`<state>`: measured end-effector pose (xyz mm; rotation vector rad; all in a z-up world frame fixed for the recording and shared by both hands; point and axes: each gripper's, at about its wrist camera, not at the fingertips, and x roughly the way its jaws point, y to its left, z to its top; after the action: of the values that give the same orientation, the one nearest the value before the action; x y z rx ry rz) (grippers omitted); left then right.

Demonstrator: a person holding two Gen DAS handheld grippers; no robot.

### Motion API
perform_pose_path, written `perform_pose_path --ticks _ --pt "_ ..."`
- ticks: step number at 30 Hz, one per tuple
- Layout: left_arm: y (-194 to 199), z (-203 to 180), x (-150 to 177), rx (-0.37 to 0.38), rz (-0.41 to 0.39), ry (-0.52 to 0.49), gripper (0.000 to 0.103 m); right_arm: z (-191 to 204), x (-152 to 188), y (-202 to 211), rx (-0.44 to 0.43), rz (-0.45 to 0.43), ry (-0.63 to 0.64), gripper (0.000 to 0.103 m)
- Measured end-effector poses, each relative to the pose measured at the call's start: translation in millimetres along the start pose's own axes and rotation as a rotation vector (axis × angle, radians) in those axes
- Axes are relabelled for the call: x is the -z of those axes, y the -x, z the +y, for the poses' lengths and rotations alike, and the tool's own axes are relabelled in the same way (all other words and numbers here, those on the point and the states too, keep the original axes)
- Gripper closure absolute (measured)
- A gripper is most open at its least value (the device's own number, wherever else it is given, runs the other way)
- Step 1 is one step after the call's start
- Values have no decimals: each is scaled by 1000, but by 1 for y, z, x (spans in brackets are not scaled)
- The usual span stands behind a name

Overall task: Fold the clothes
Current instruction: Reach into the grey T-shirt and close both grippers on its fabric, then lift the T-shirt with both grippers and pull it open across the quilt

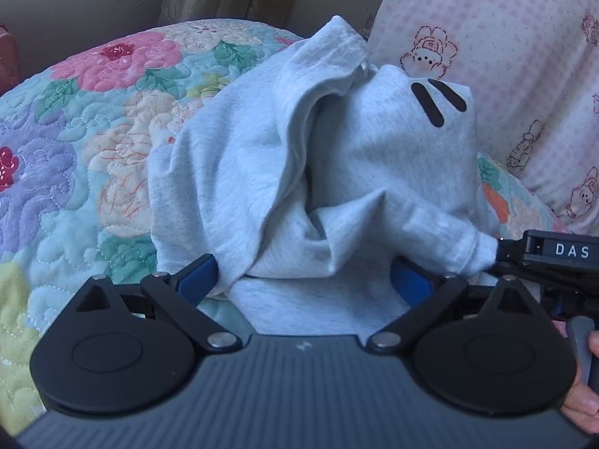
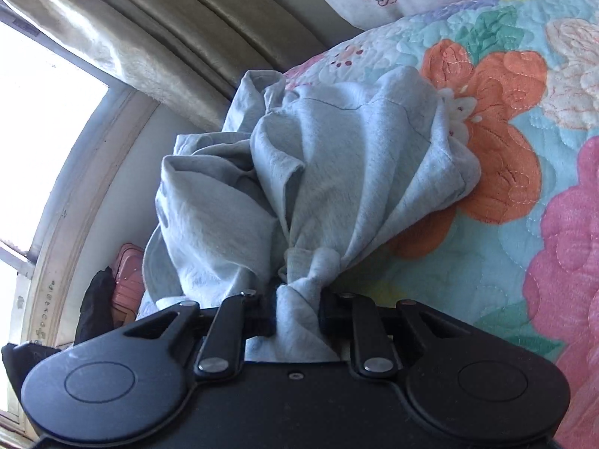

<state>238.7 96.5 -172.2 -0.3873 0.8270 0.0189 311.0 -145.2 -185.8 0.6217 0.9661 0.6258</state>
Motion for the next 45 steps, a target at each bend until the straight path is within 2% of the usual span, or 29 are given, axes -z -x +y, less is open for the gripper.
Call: perform_pose_path --ticks 2,3,5,6,10,13,16,20,23,27,30,34,39,41,43,45 --pt "6 -8 1 3 9 -27 20 2 10 6 -31 9 -7 82" --pt "9 -11 2 13 14 -32 22 2 14 11 -48 5 -22 82" --pt "18 -15 5 50 25 -25 36 -2 23 22 -89 -6 -51 82" --pt "22 -16 8 68 30 -22 39 -3 27 27 -108 -6 -57 82" --pt "36 -16 28 154 42 -4 41 -12 44 53 -153 17 -92 82" --pt "44 -10 52 258 77 87 41 -10 61 78 -152 29 -81 82" --pt "57 -19 78 330 110 99 43 -2 79 113 -103 8 -5 82" --pt "78 -56 115 350 147 29 44 11 107 166 18 -18 147 82" --pt "90 -83 146 336 152 -11 44 8 131 203 82 -25 206 82" --pt "102 -106 176 301 140 -57 47 5 157 226 122 -26 232 82" --pt "110 -115 182 308 134 -69 48 3 167 241 132 -45 251 82" --pt "120 -133 180 302 122 -111 63 6 170 254 151 -75 289 83" --pt "128 -149 192 196 56 -210 72 9 175 251 172 -65 342 83" --pt "130 -152 200 129 11 -253 80 9 180 251 170 -74 369 83" --pt "130 -150 206 54 -27 -285 81 5 183 252 173 -100 386 83" --pt "130 -142 207 16 -37 -281 81 -3 184 253 220 -129 374 84"
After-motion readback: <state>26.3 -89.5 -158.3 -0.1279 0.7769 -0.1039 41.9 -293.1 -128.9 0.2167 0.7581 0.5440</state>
